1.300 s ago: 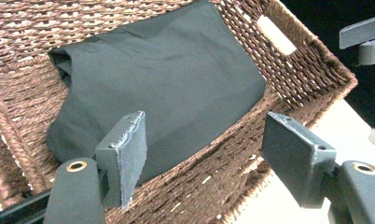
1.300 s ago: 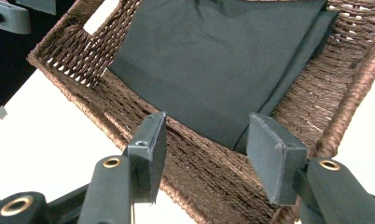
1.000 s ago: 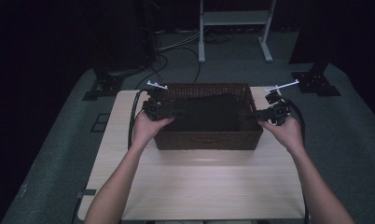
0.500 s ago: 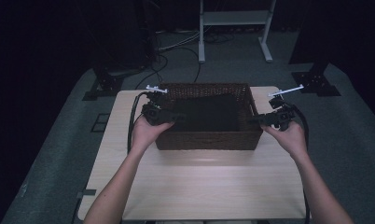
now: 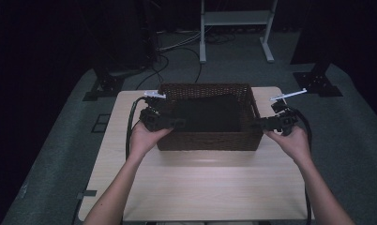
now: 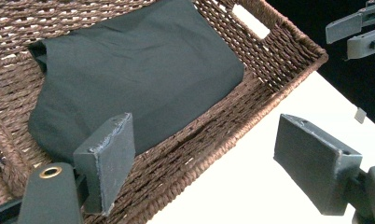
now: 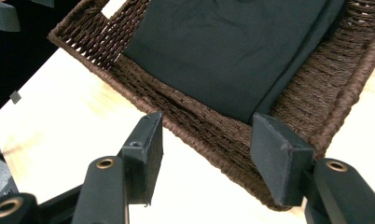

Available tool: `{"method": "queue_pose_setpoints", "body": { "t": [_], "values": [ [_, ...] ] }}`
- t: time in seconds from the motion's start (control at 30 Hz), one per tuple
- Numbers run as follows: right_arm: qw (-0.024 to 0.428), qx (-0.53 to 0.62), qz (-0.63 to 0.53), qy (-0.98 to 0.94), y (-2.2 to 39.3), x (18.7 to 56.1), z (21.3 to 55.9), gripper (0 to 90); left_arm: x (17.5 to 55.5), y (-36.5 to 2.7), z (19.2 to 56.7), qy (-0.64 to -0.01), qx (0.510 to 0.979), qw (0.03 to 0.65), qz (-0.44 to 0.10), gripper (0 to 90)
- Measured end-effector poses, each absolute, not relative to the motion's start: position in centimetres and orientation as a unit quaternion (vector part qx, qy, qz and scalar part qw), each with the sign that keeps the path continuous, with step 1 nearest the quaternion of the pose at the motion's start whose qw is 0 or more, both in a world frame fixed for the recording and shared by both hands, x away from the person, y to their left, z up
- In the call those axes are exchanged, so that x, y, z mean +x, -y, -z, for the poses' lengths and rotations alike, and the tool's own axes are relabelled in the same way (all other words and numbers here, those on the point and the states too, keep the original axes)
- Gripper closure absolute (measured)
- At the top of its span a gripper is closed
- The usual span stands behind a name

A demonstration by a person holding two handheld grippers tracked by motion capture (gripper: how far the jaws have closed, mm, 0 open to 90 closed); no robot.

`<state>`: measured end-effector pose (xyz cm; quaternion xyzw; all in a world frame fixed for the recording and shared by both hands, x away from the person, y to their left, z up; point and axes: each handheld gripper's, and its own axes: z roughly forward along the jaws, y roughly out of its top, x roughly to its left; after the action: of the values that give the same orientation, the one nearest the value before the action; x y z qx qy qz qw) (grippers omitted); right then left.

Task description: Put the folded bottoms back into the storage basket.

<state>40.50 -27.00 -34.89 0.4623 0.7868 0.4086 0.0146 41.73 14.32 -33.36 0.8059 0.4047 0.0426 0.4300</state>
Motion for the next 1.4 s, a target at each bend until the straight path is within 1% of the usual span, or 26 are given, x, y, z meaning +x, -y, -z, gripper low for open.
{"method": "queue_pose_setpoints", "body": {
  "t": [0.37, 0.8, 1.4],
  "values": [
    [0.021, 0.455, -0.411, -0.789, 27.0, 39.4, 35.0, 42.4, 40.5, -14.6, 33.4, -0.398, 0.807, 0.435, -0.043, 19.2],
    [0.01, 0.455, -0.415, -0.788, 27.0, 38.2, 36.1, 40.4, 39.1, -15.7, 34.3, -0.401, 0.801, 0.442, -0.042, 18.4],
    [0.01, 0.459, -0.42, -0.782, 28.1, 36.4, 37.3, 39.1, 37.4, -16.2, 35.4, -0.397, 0.799, 0.451, -0.037, 17.7]
  ]
}}
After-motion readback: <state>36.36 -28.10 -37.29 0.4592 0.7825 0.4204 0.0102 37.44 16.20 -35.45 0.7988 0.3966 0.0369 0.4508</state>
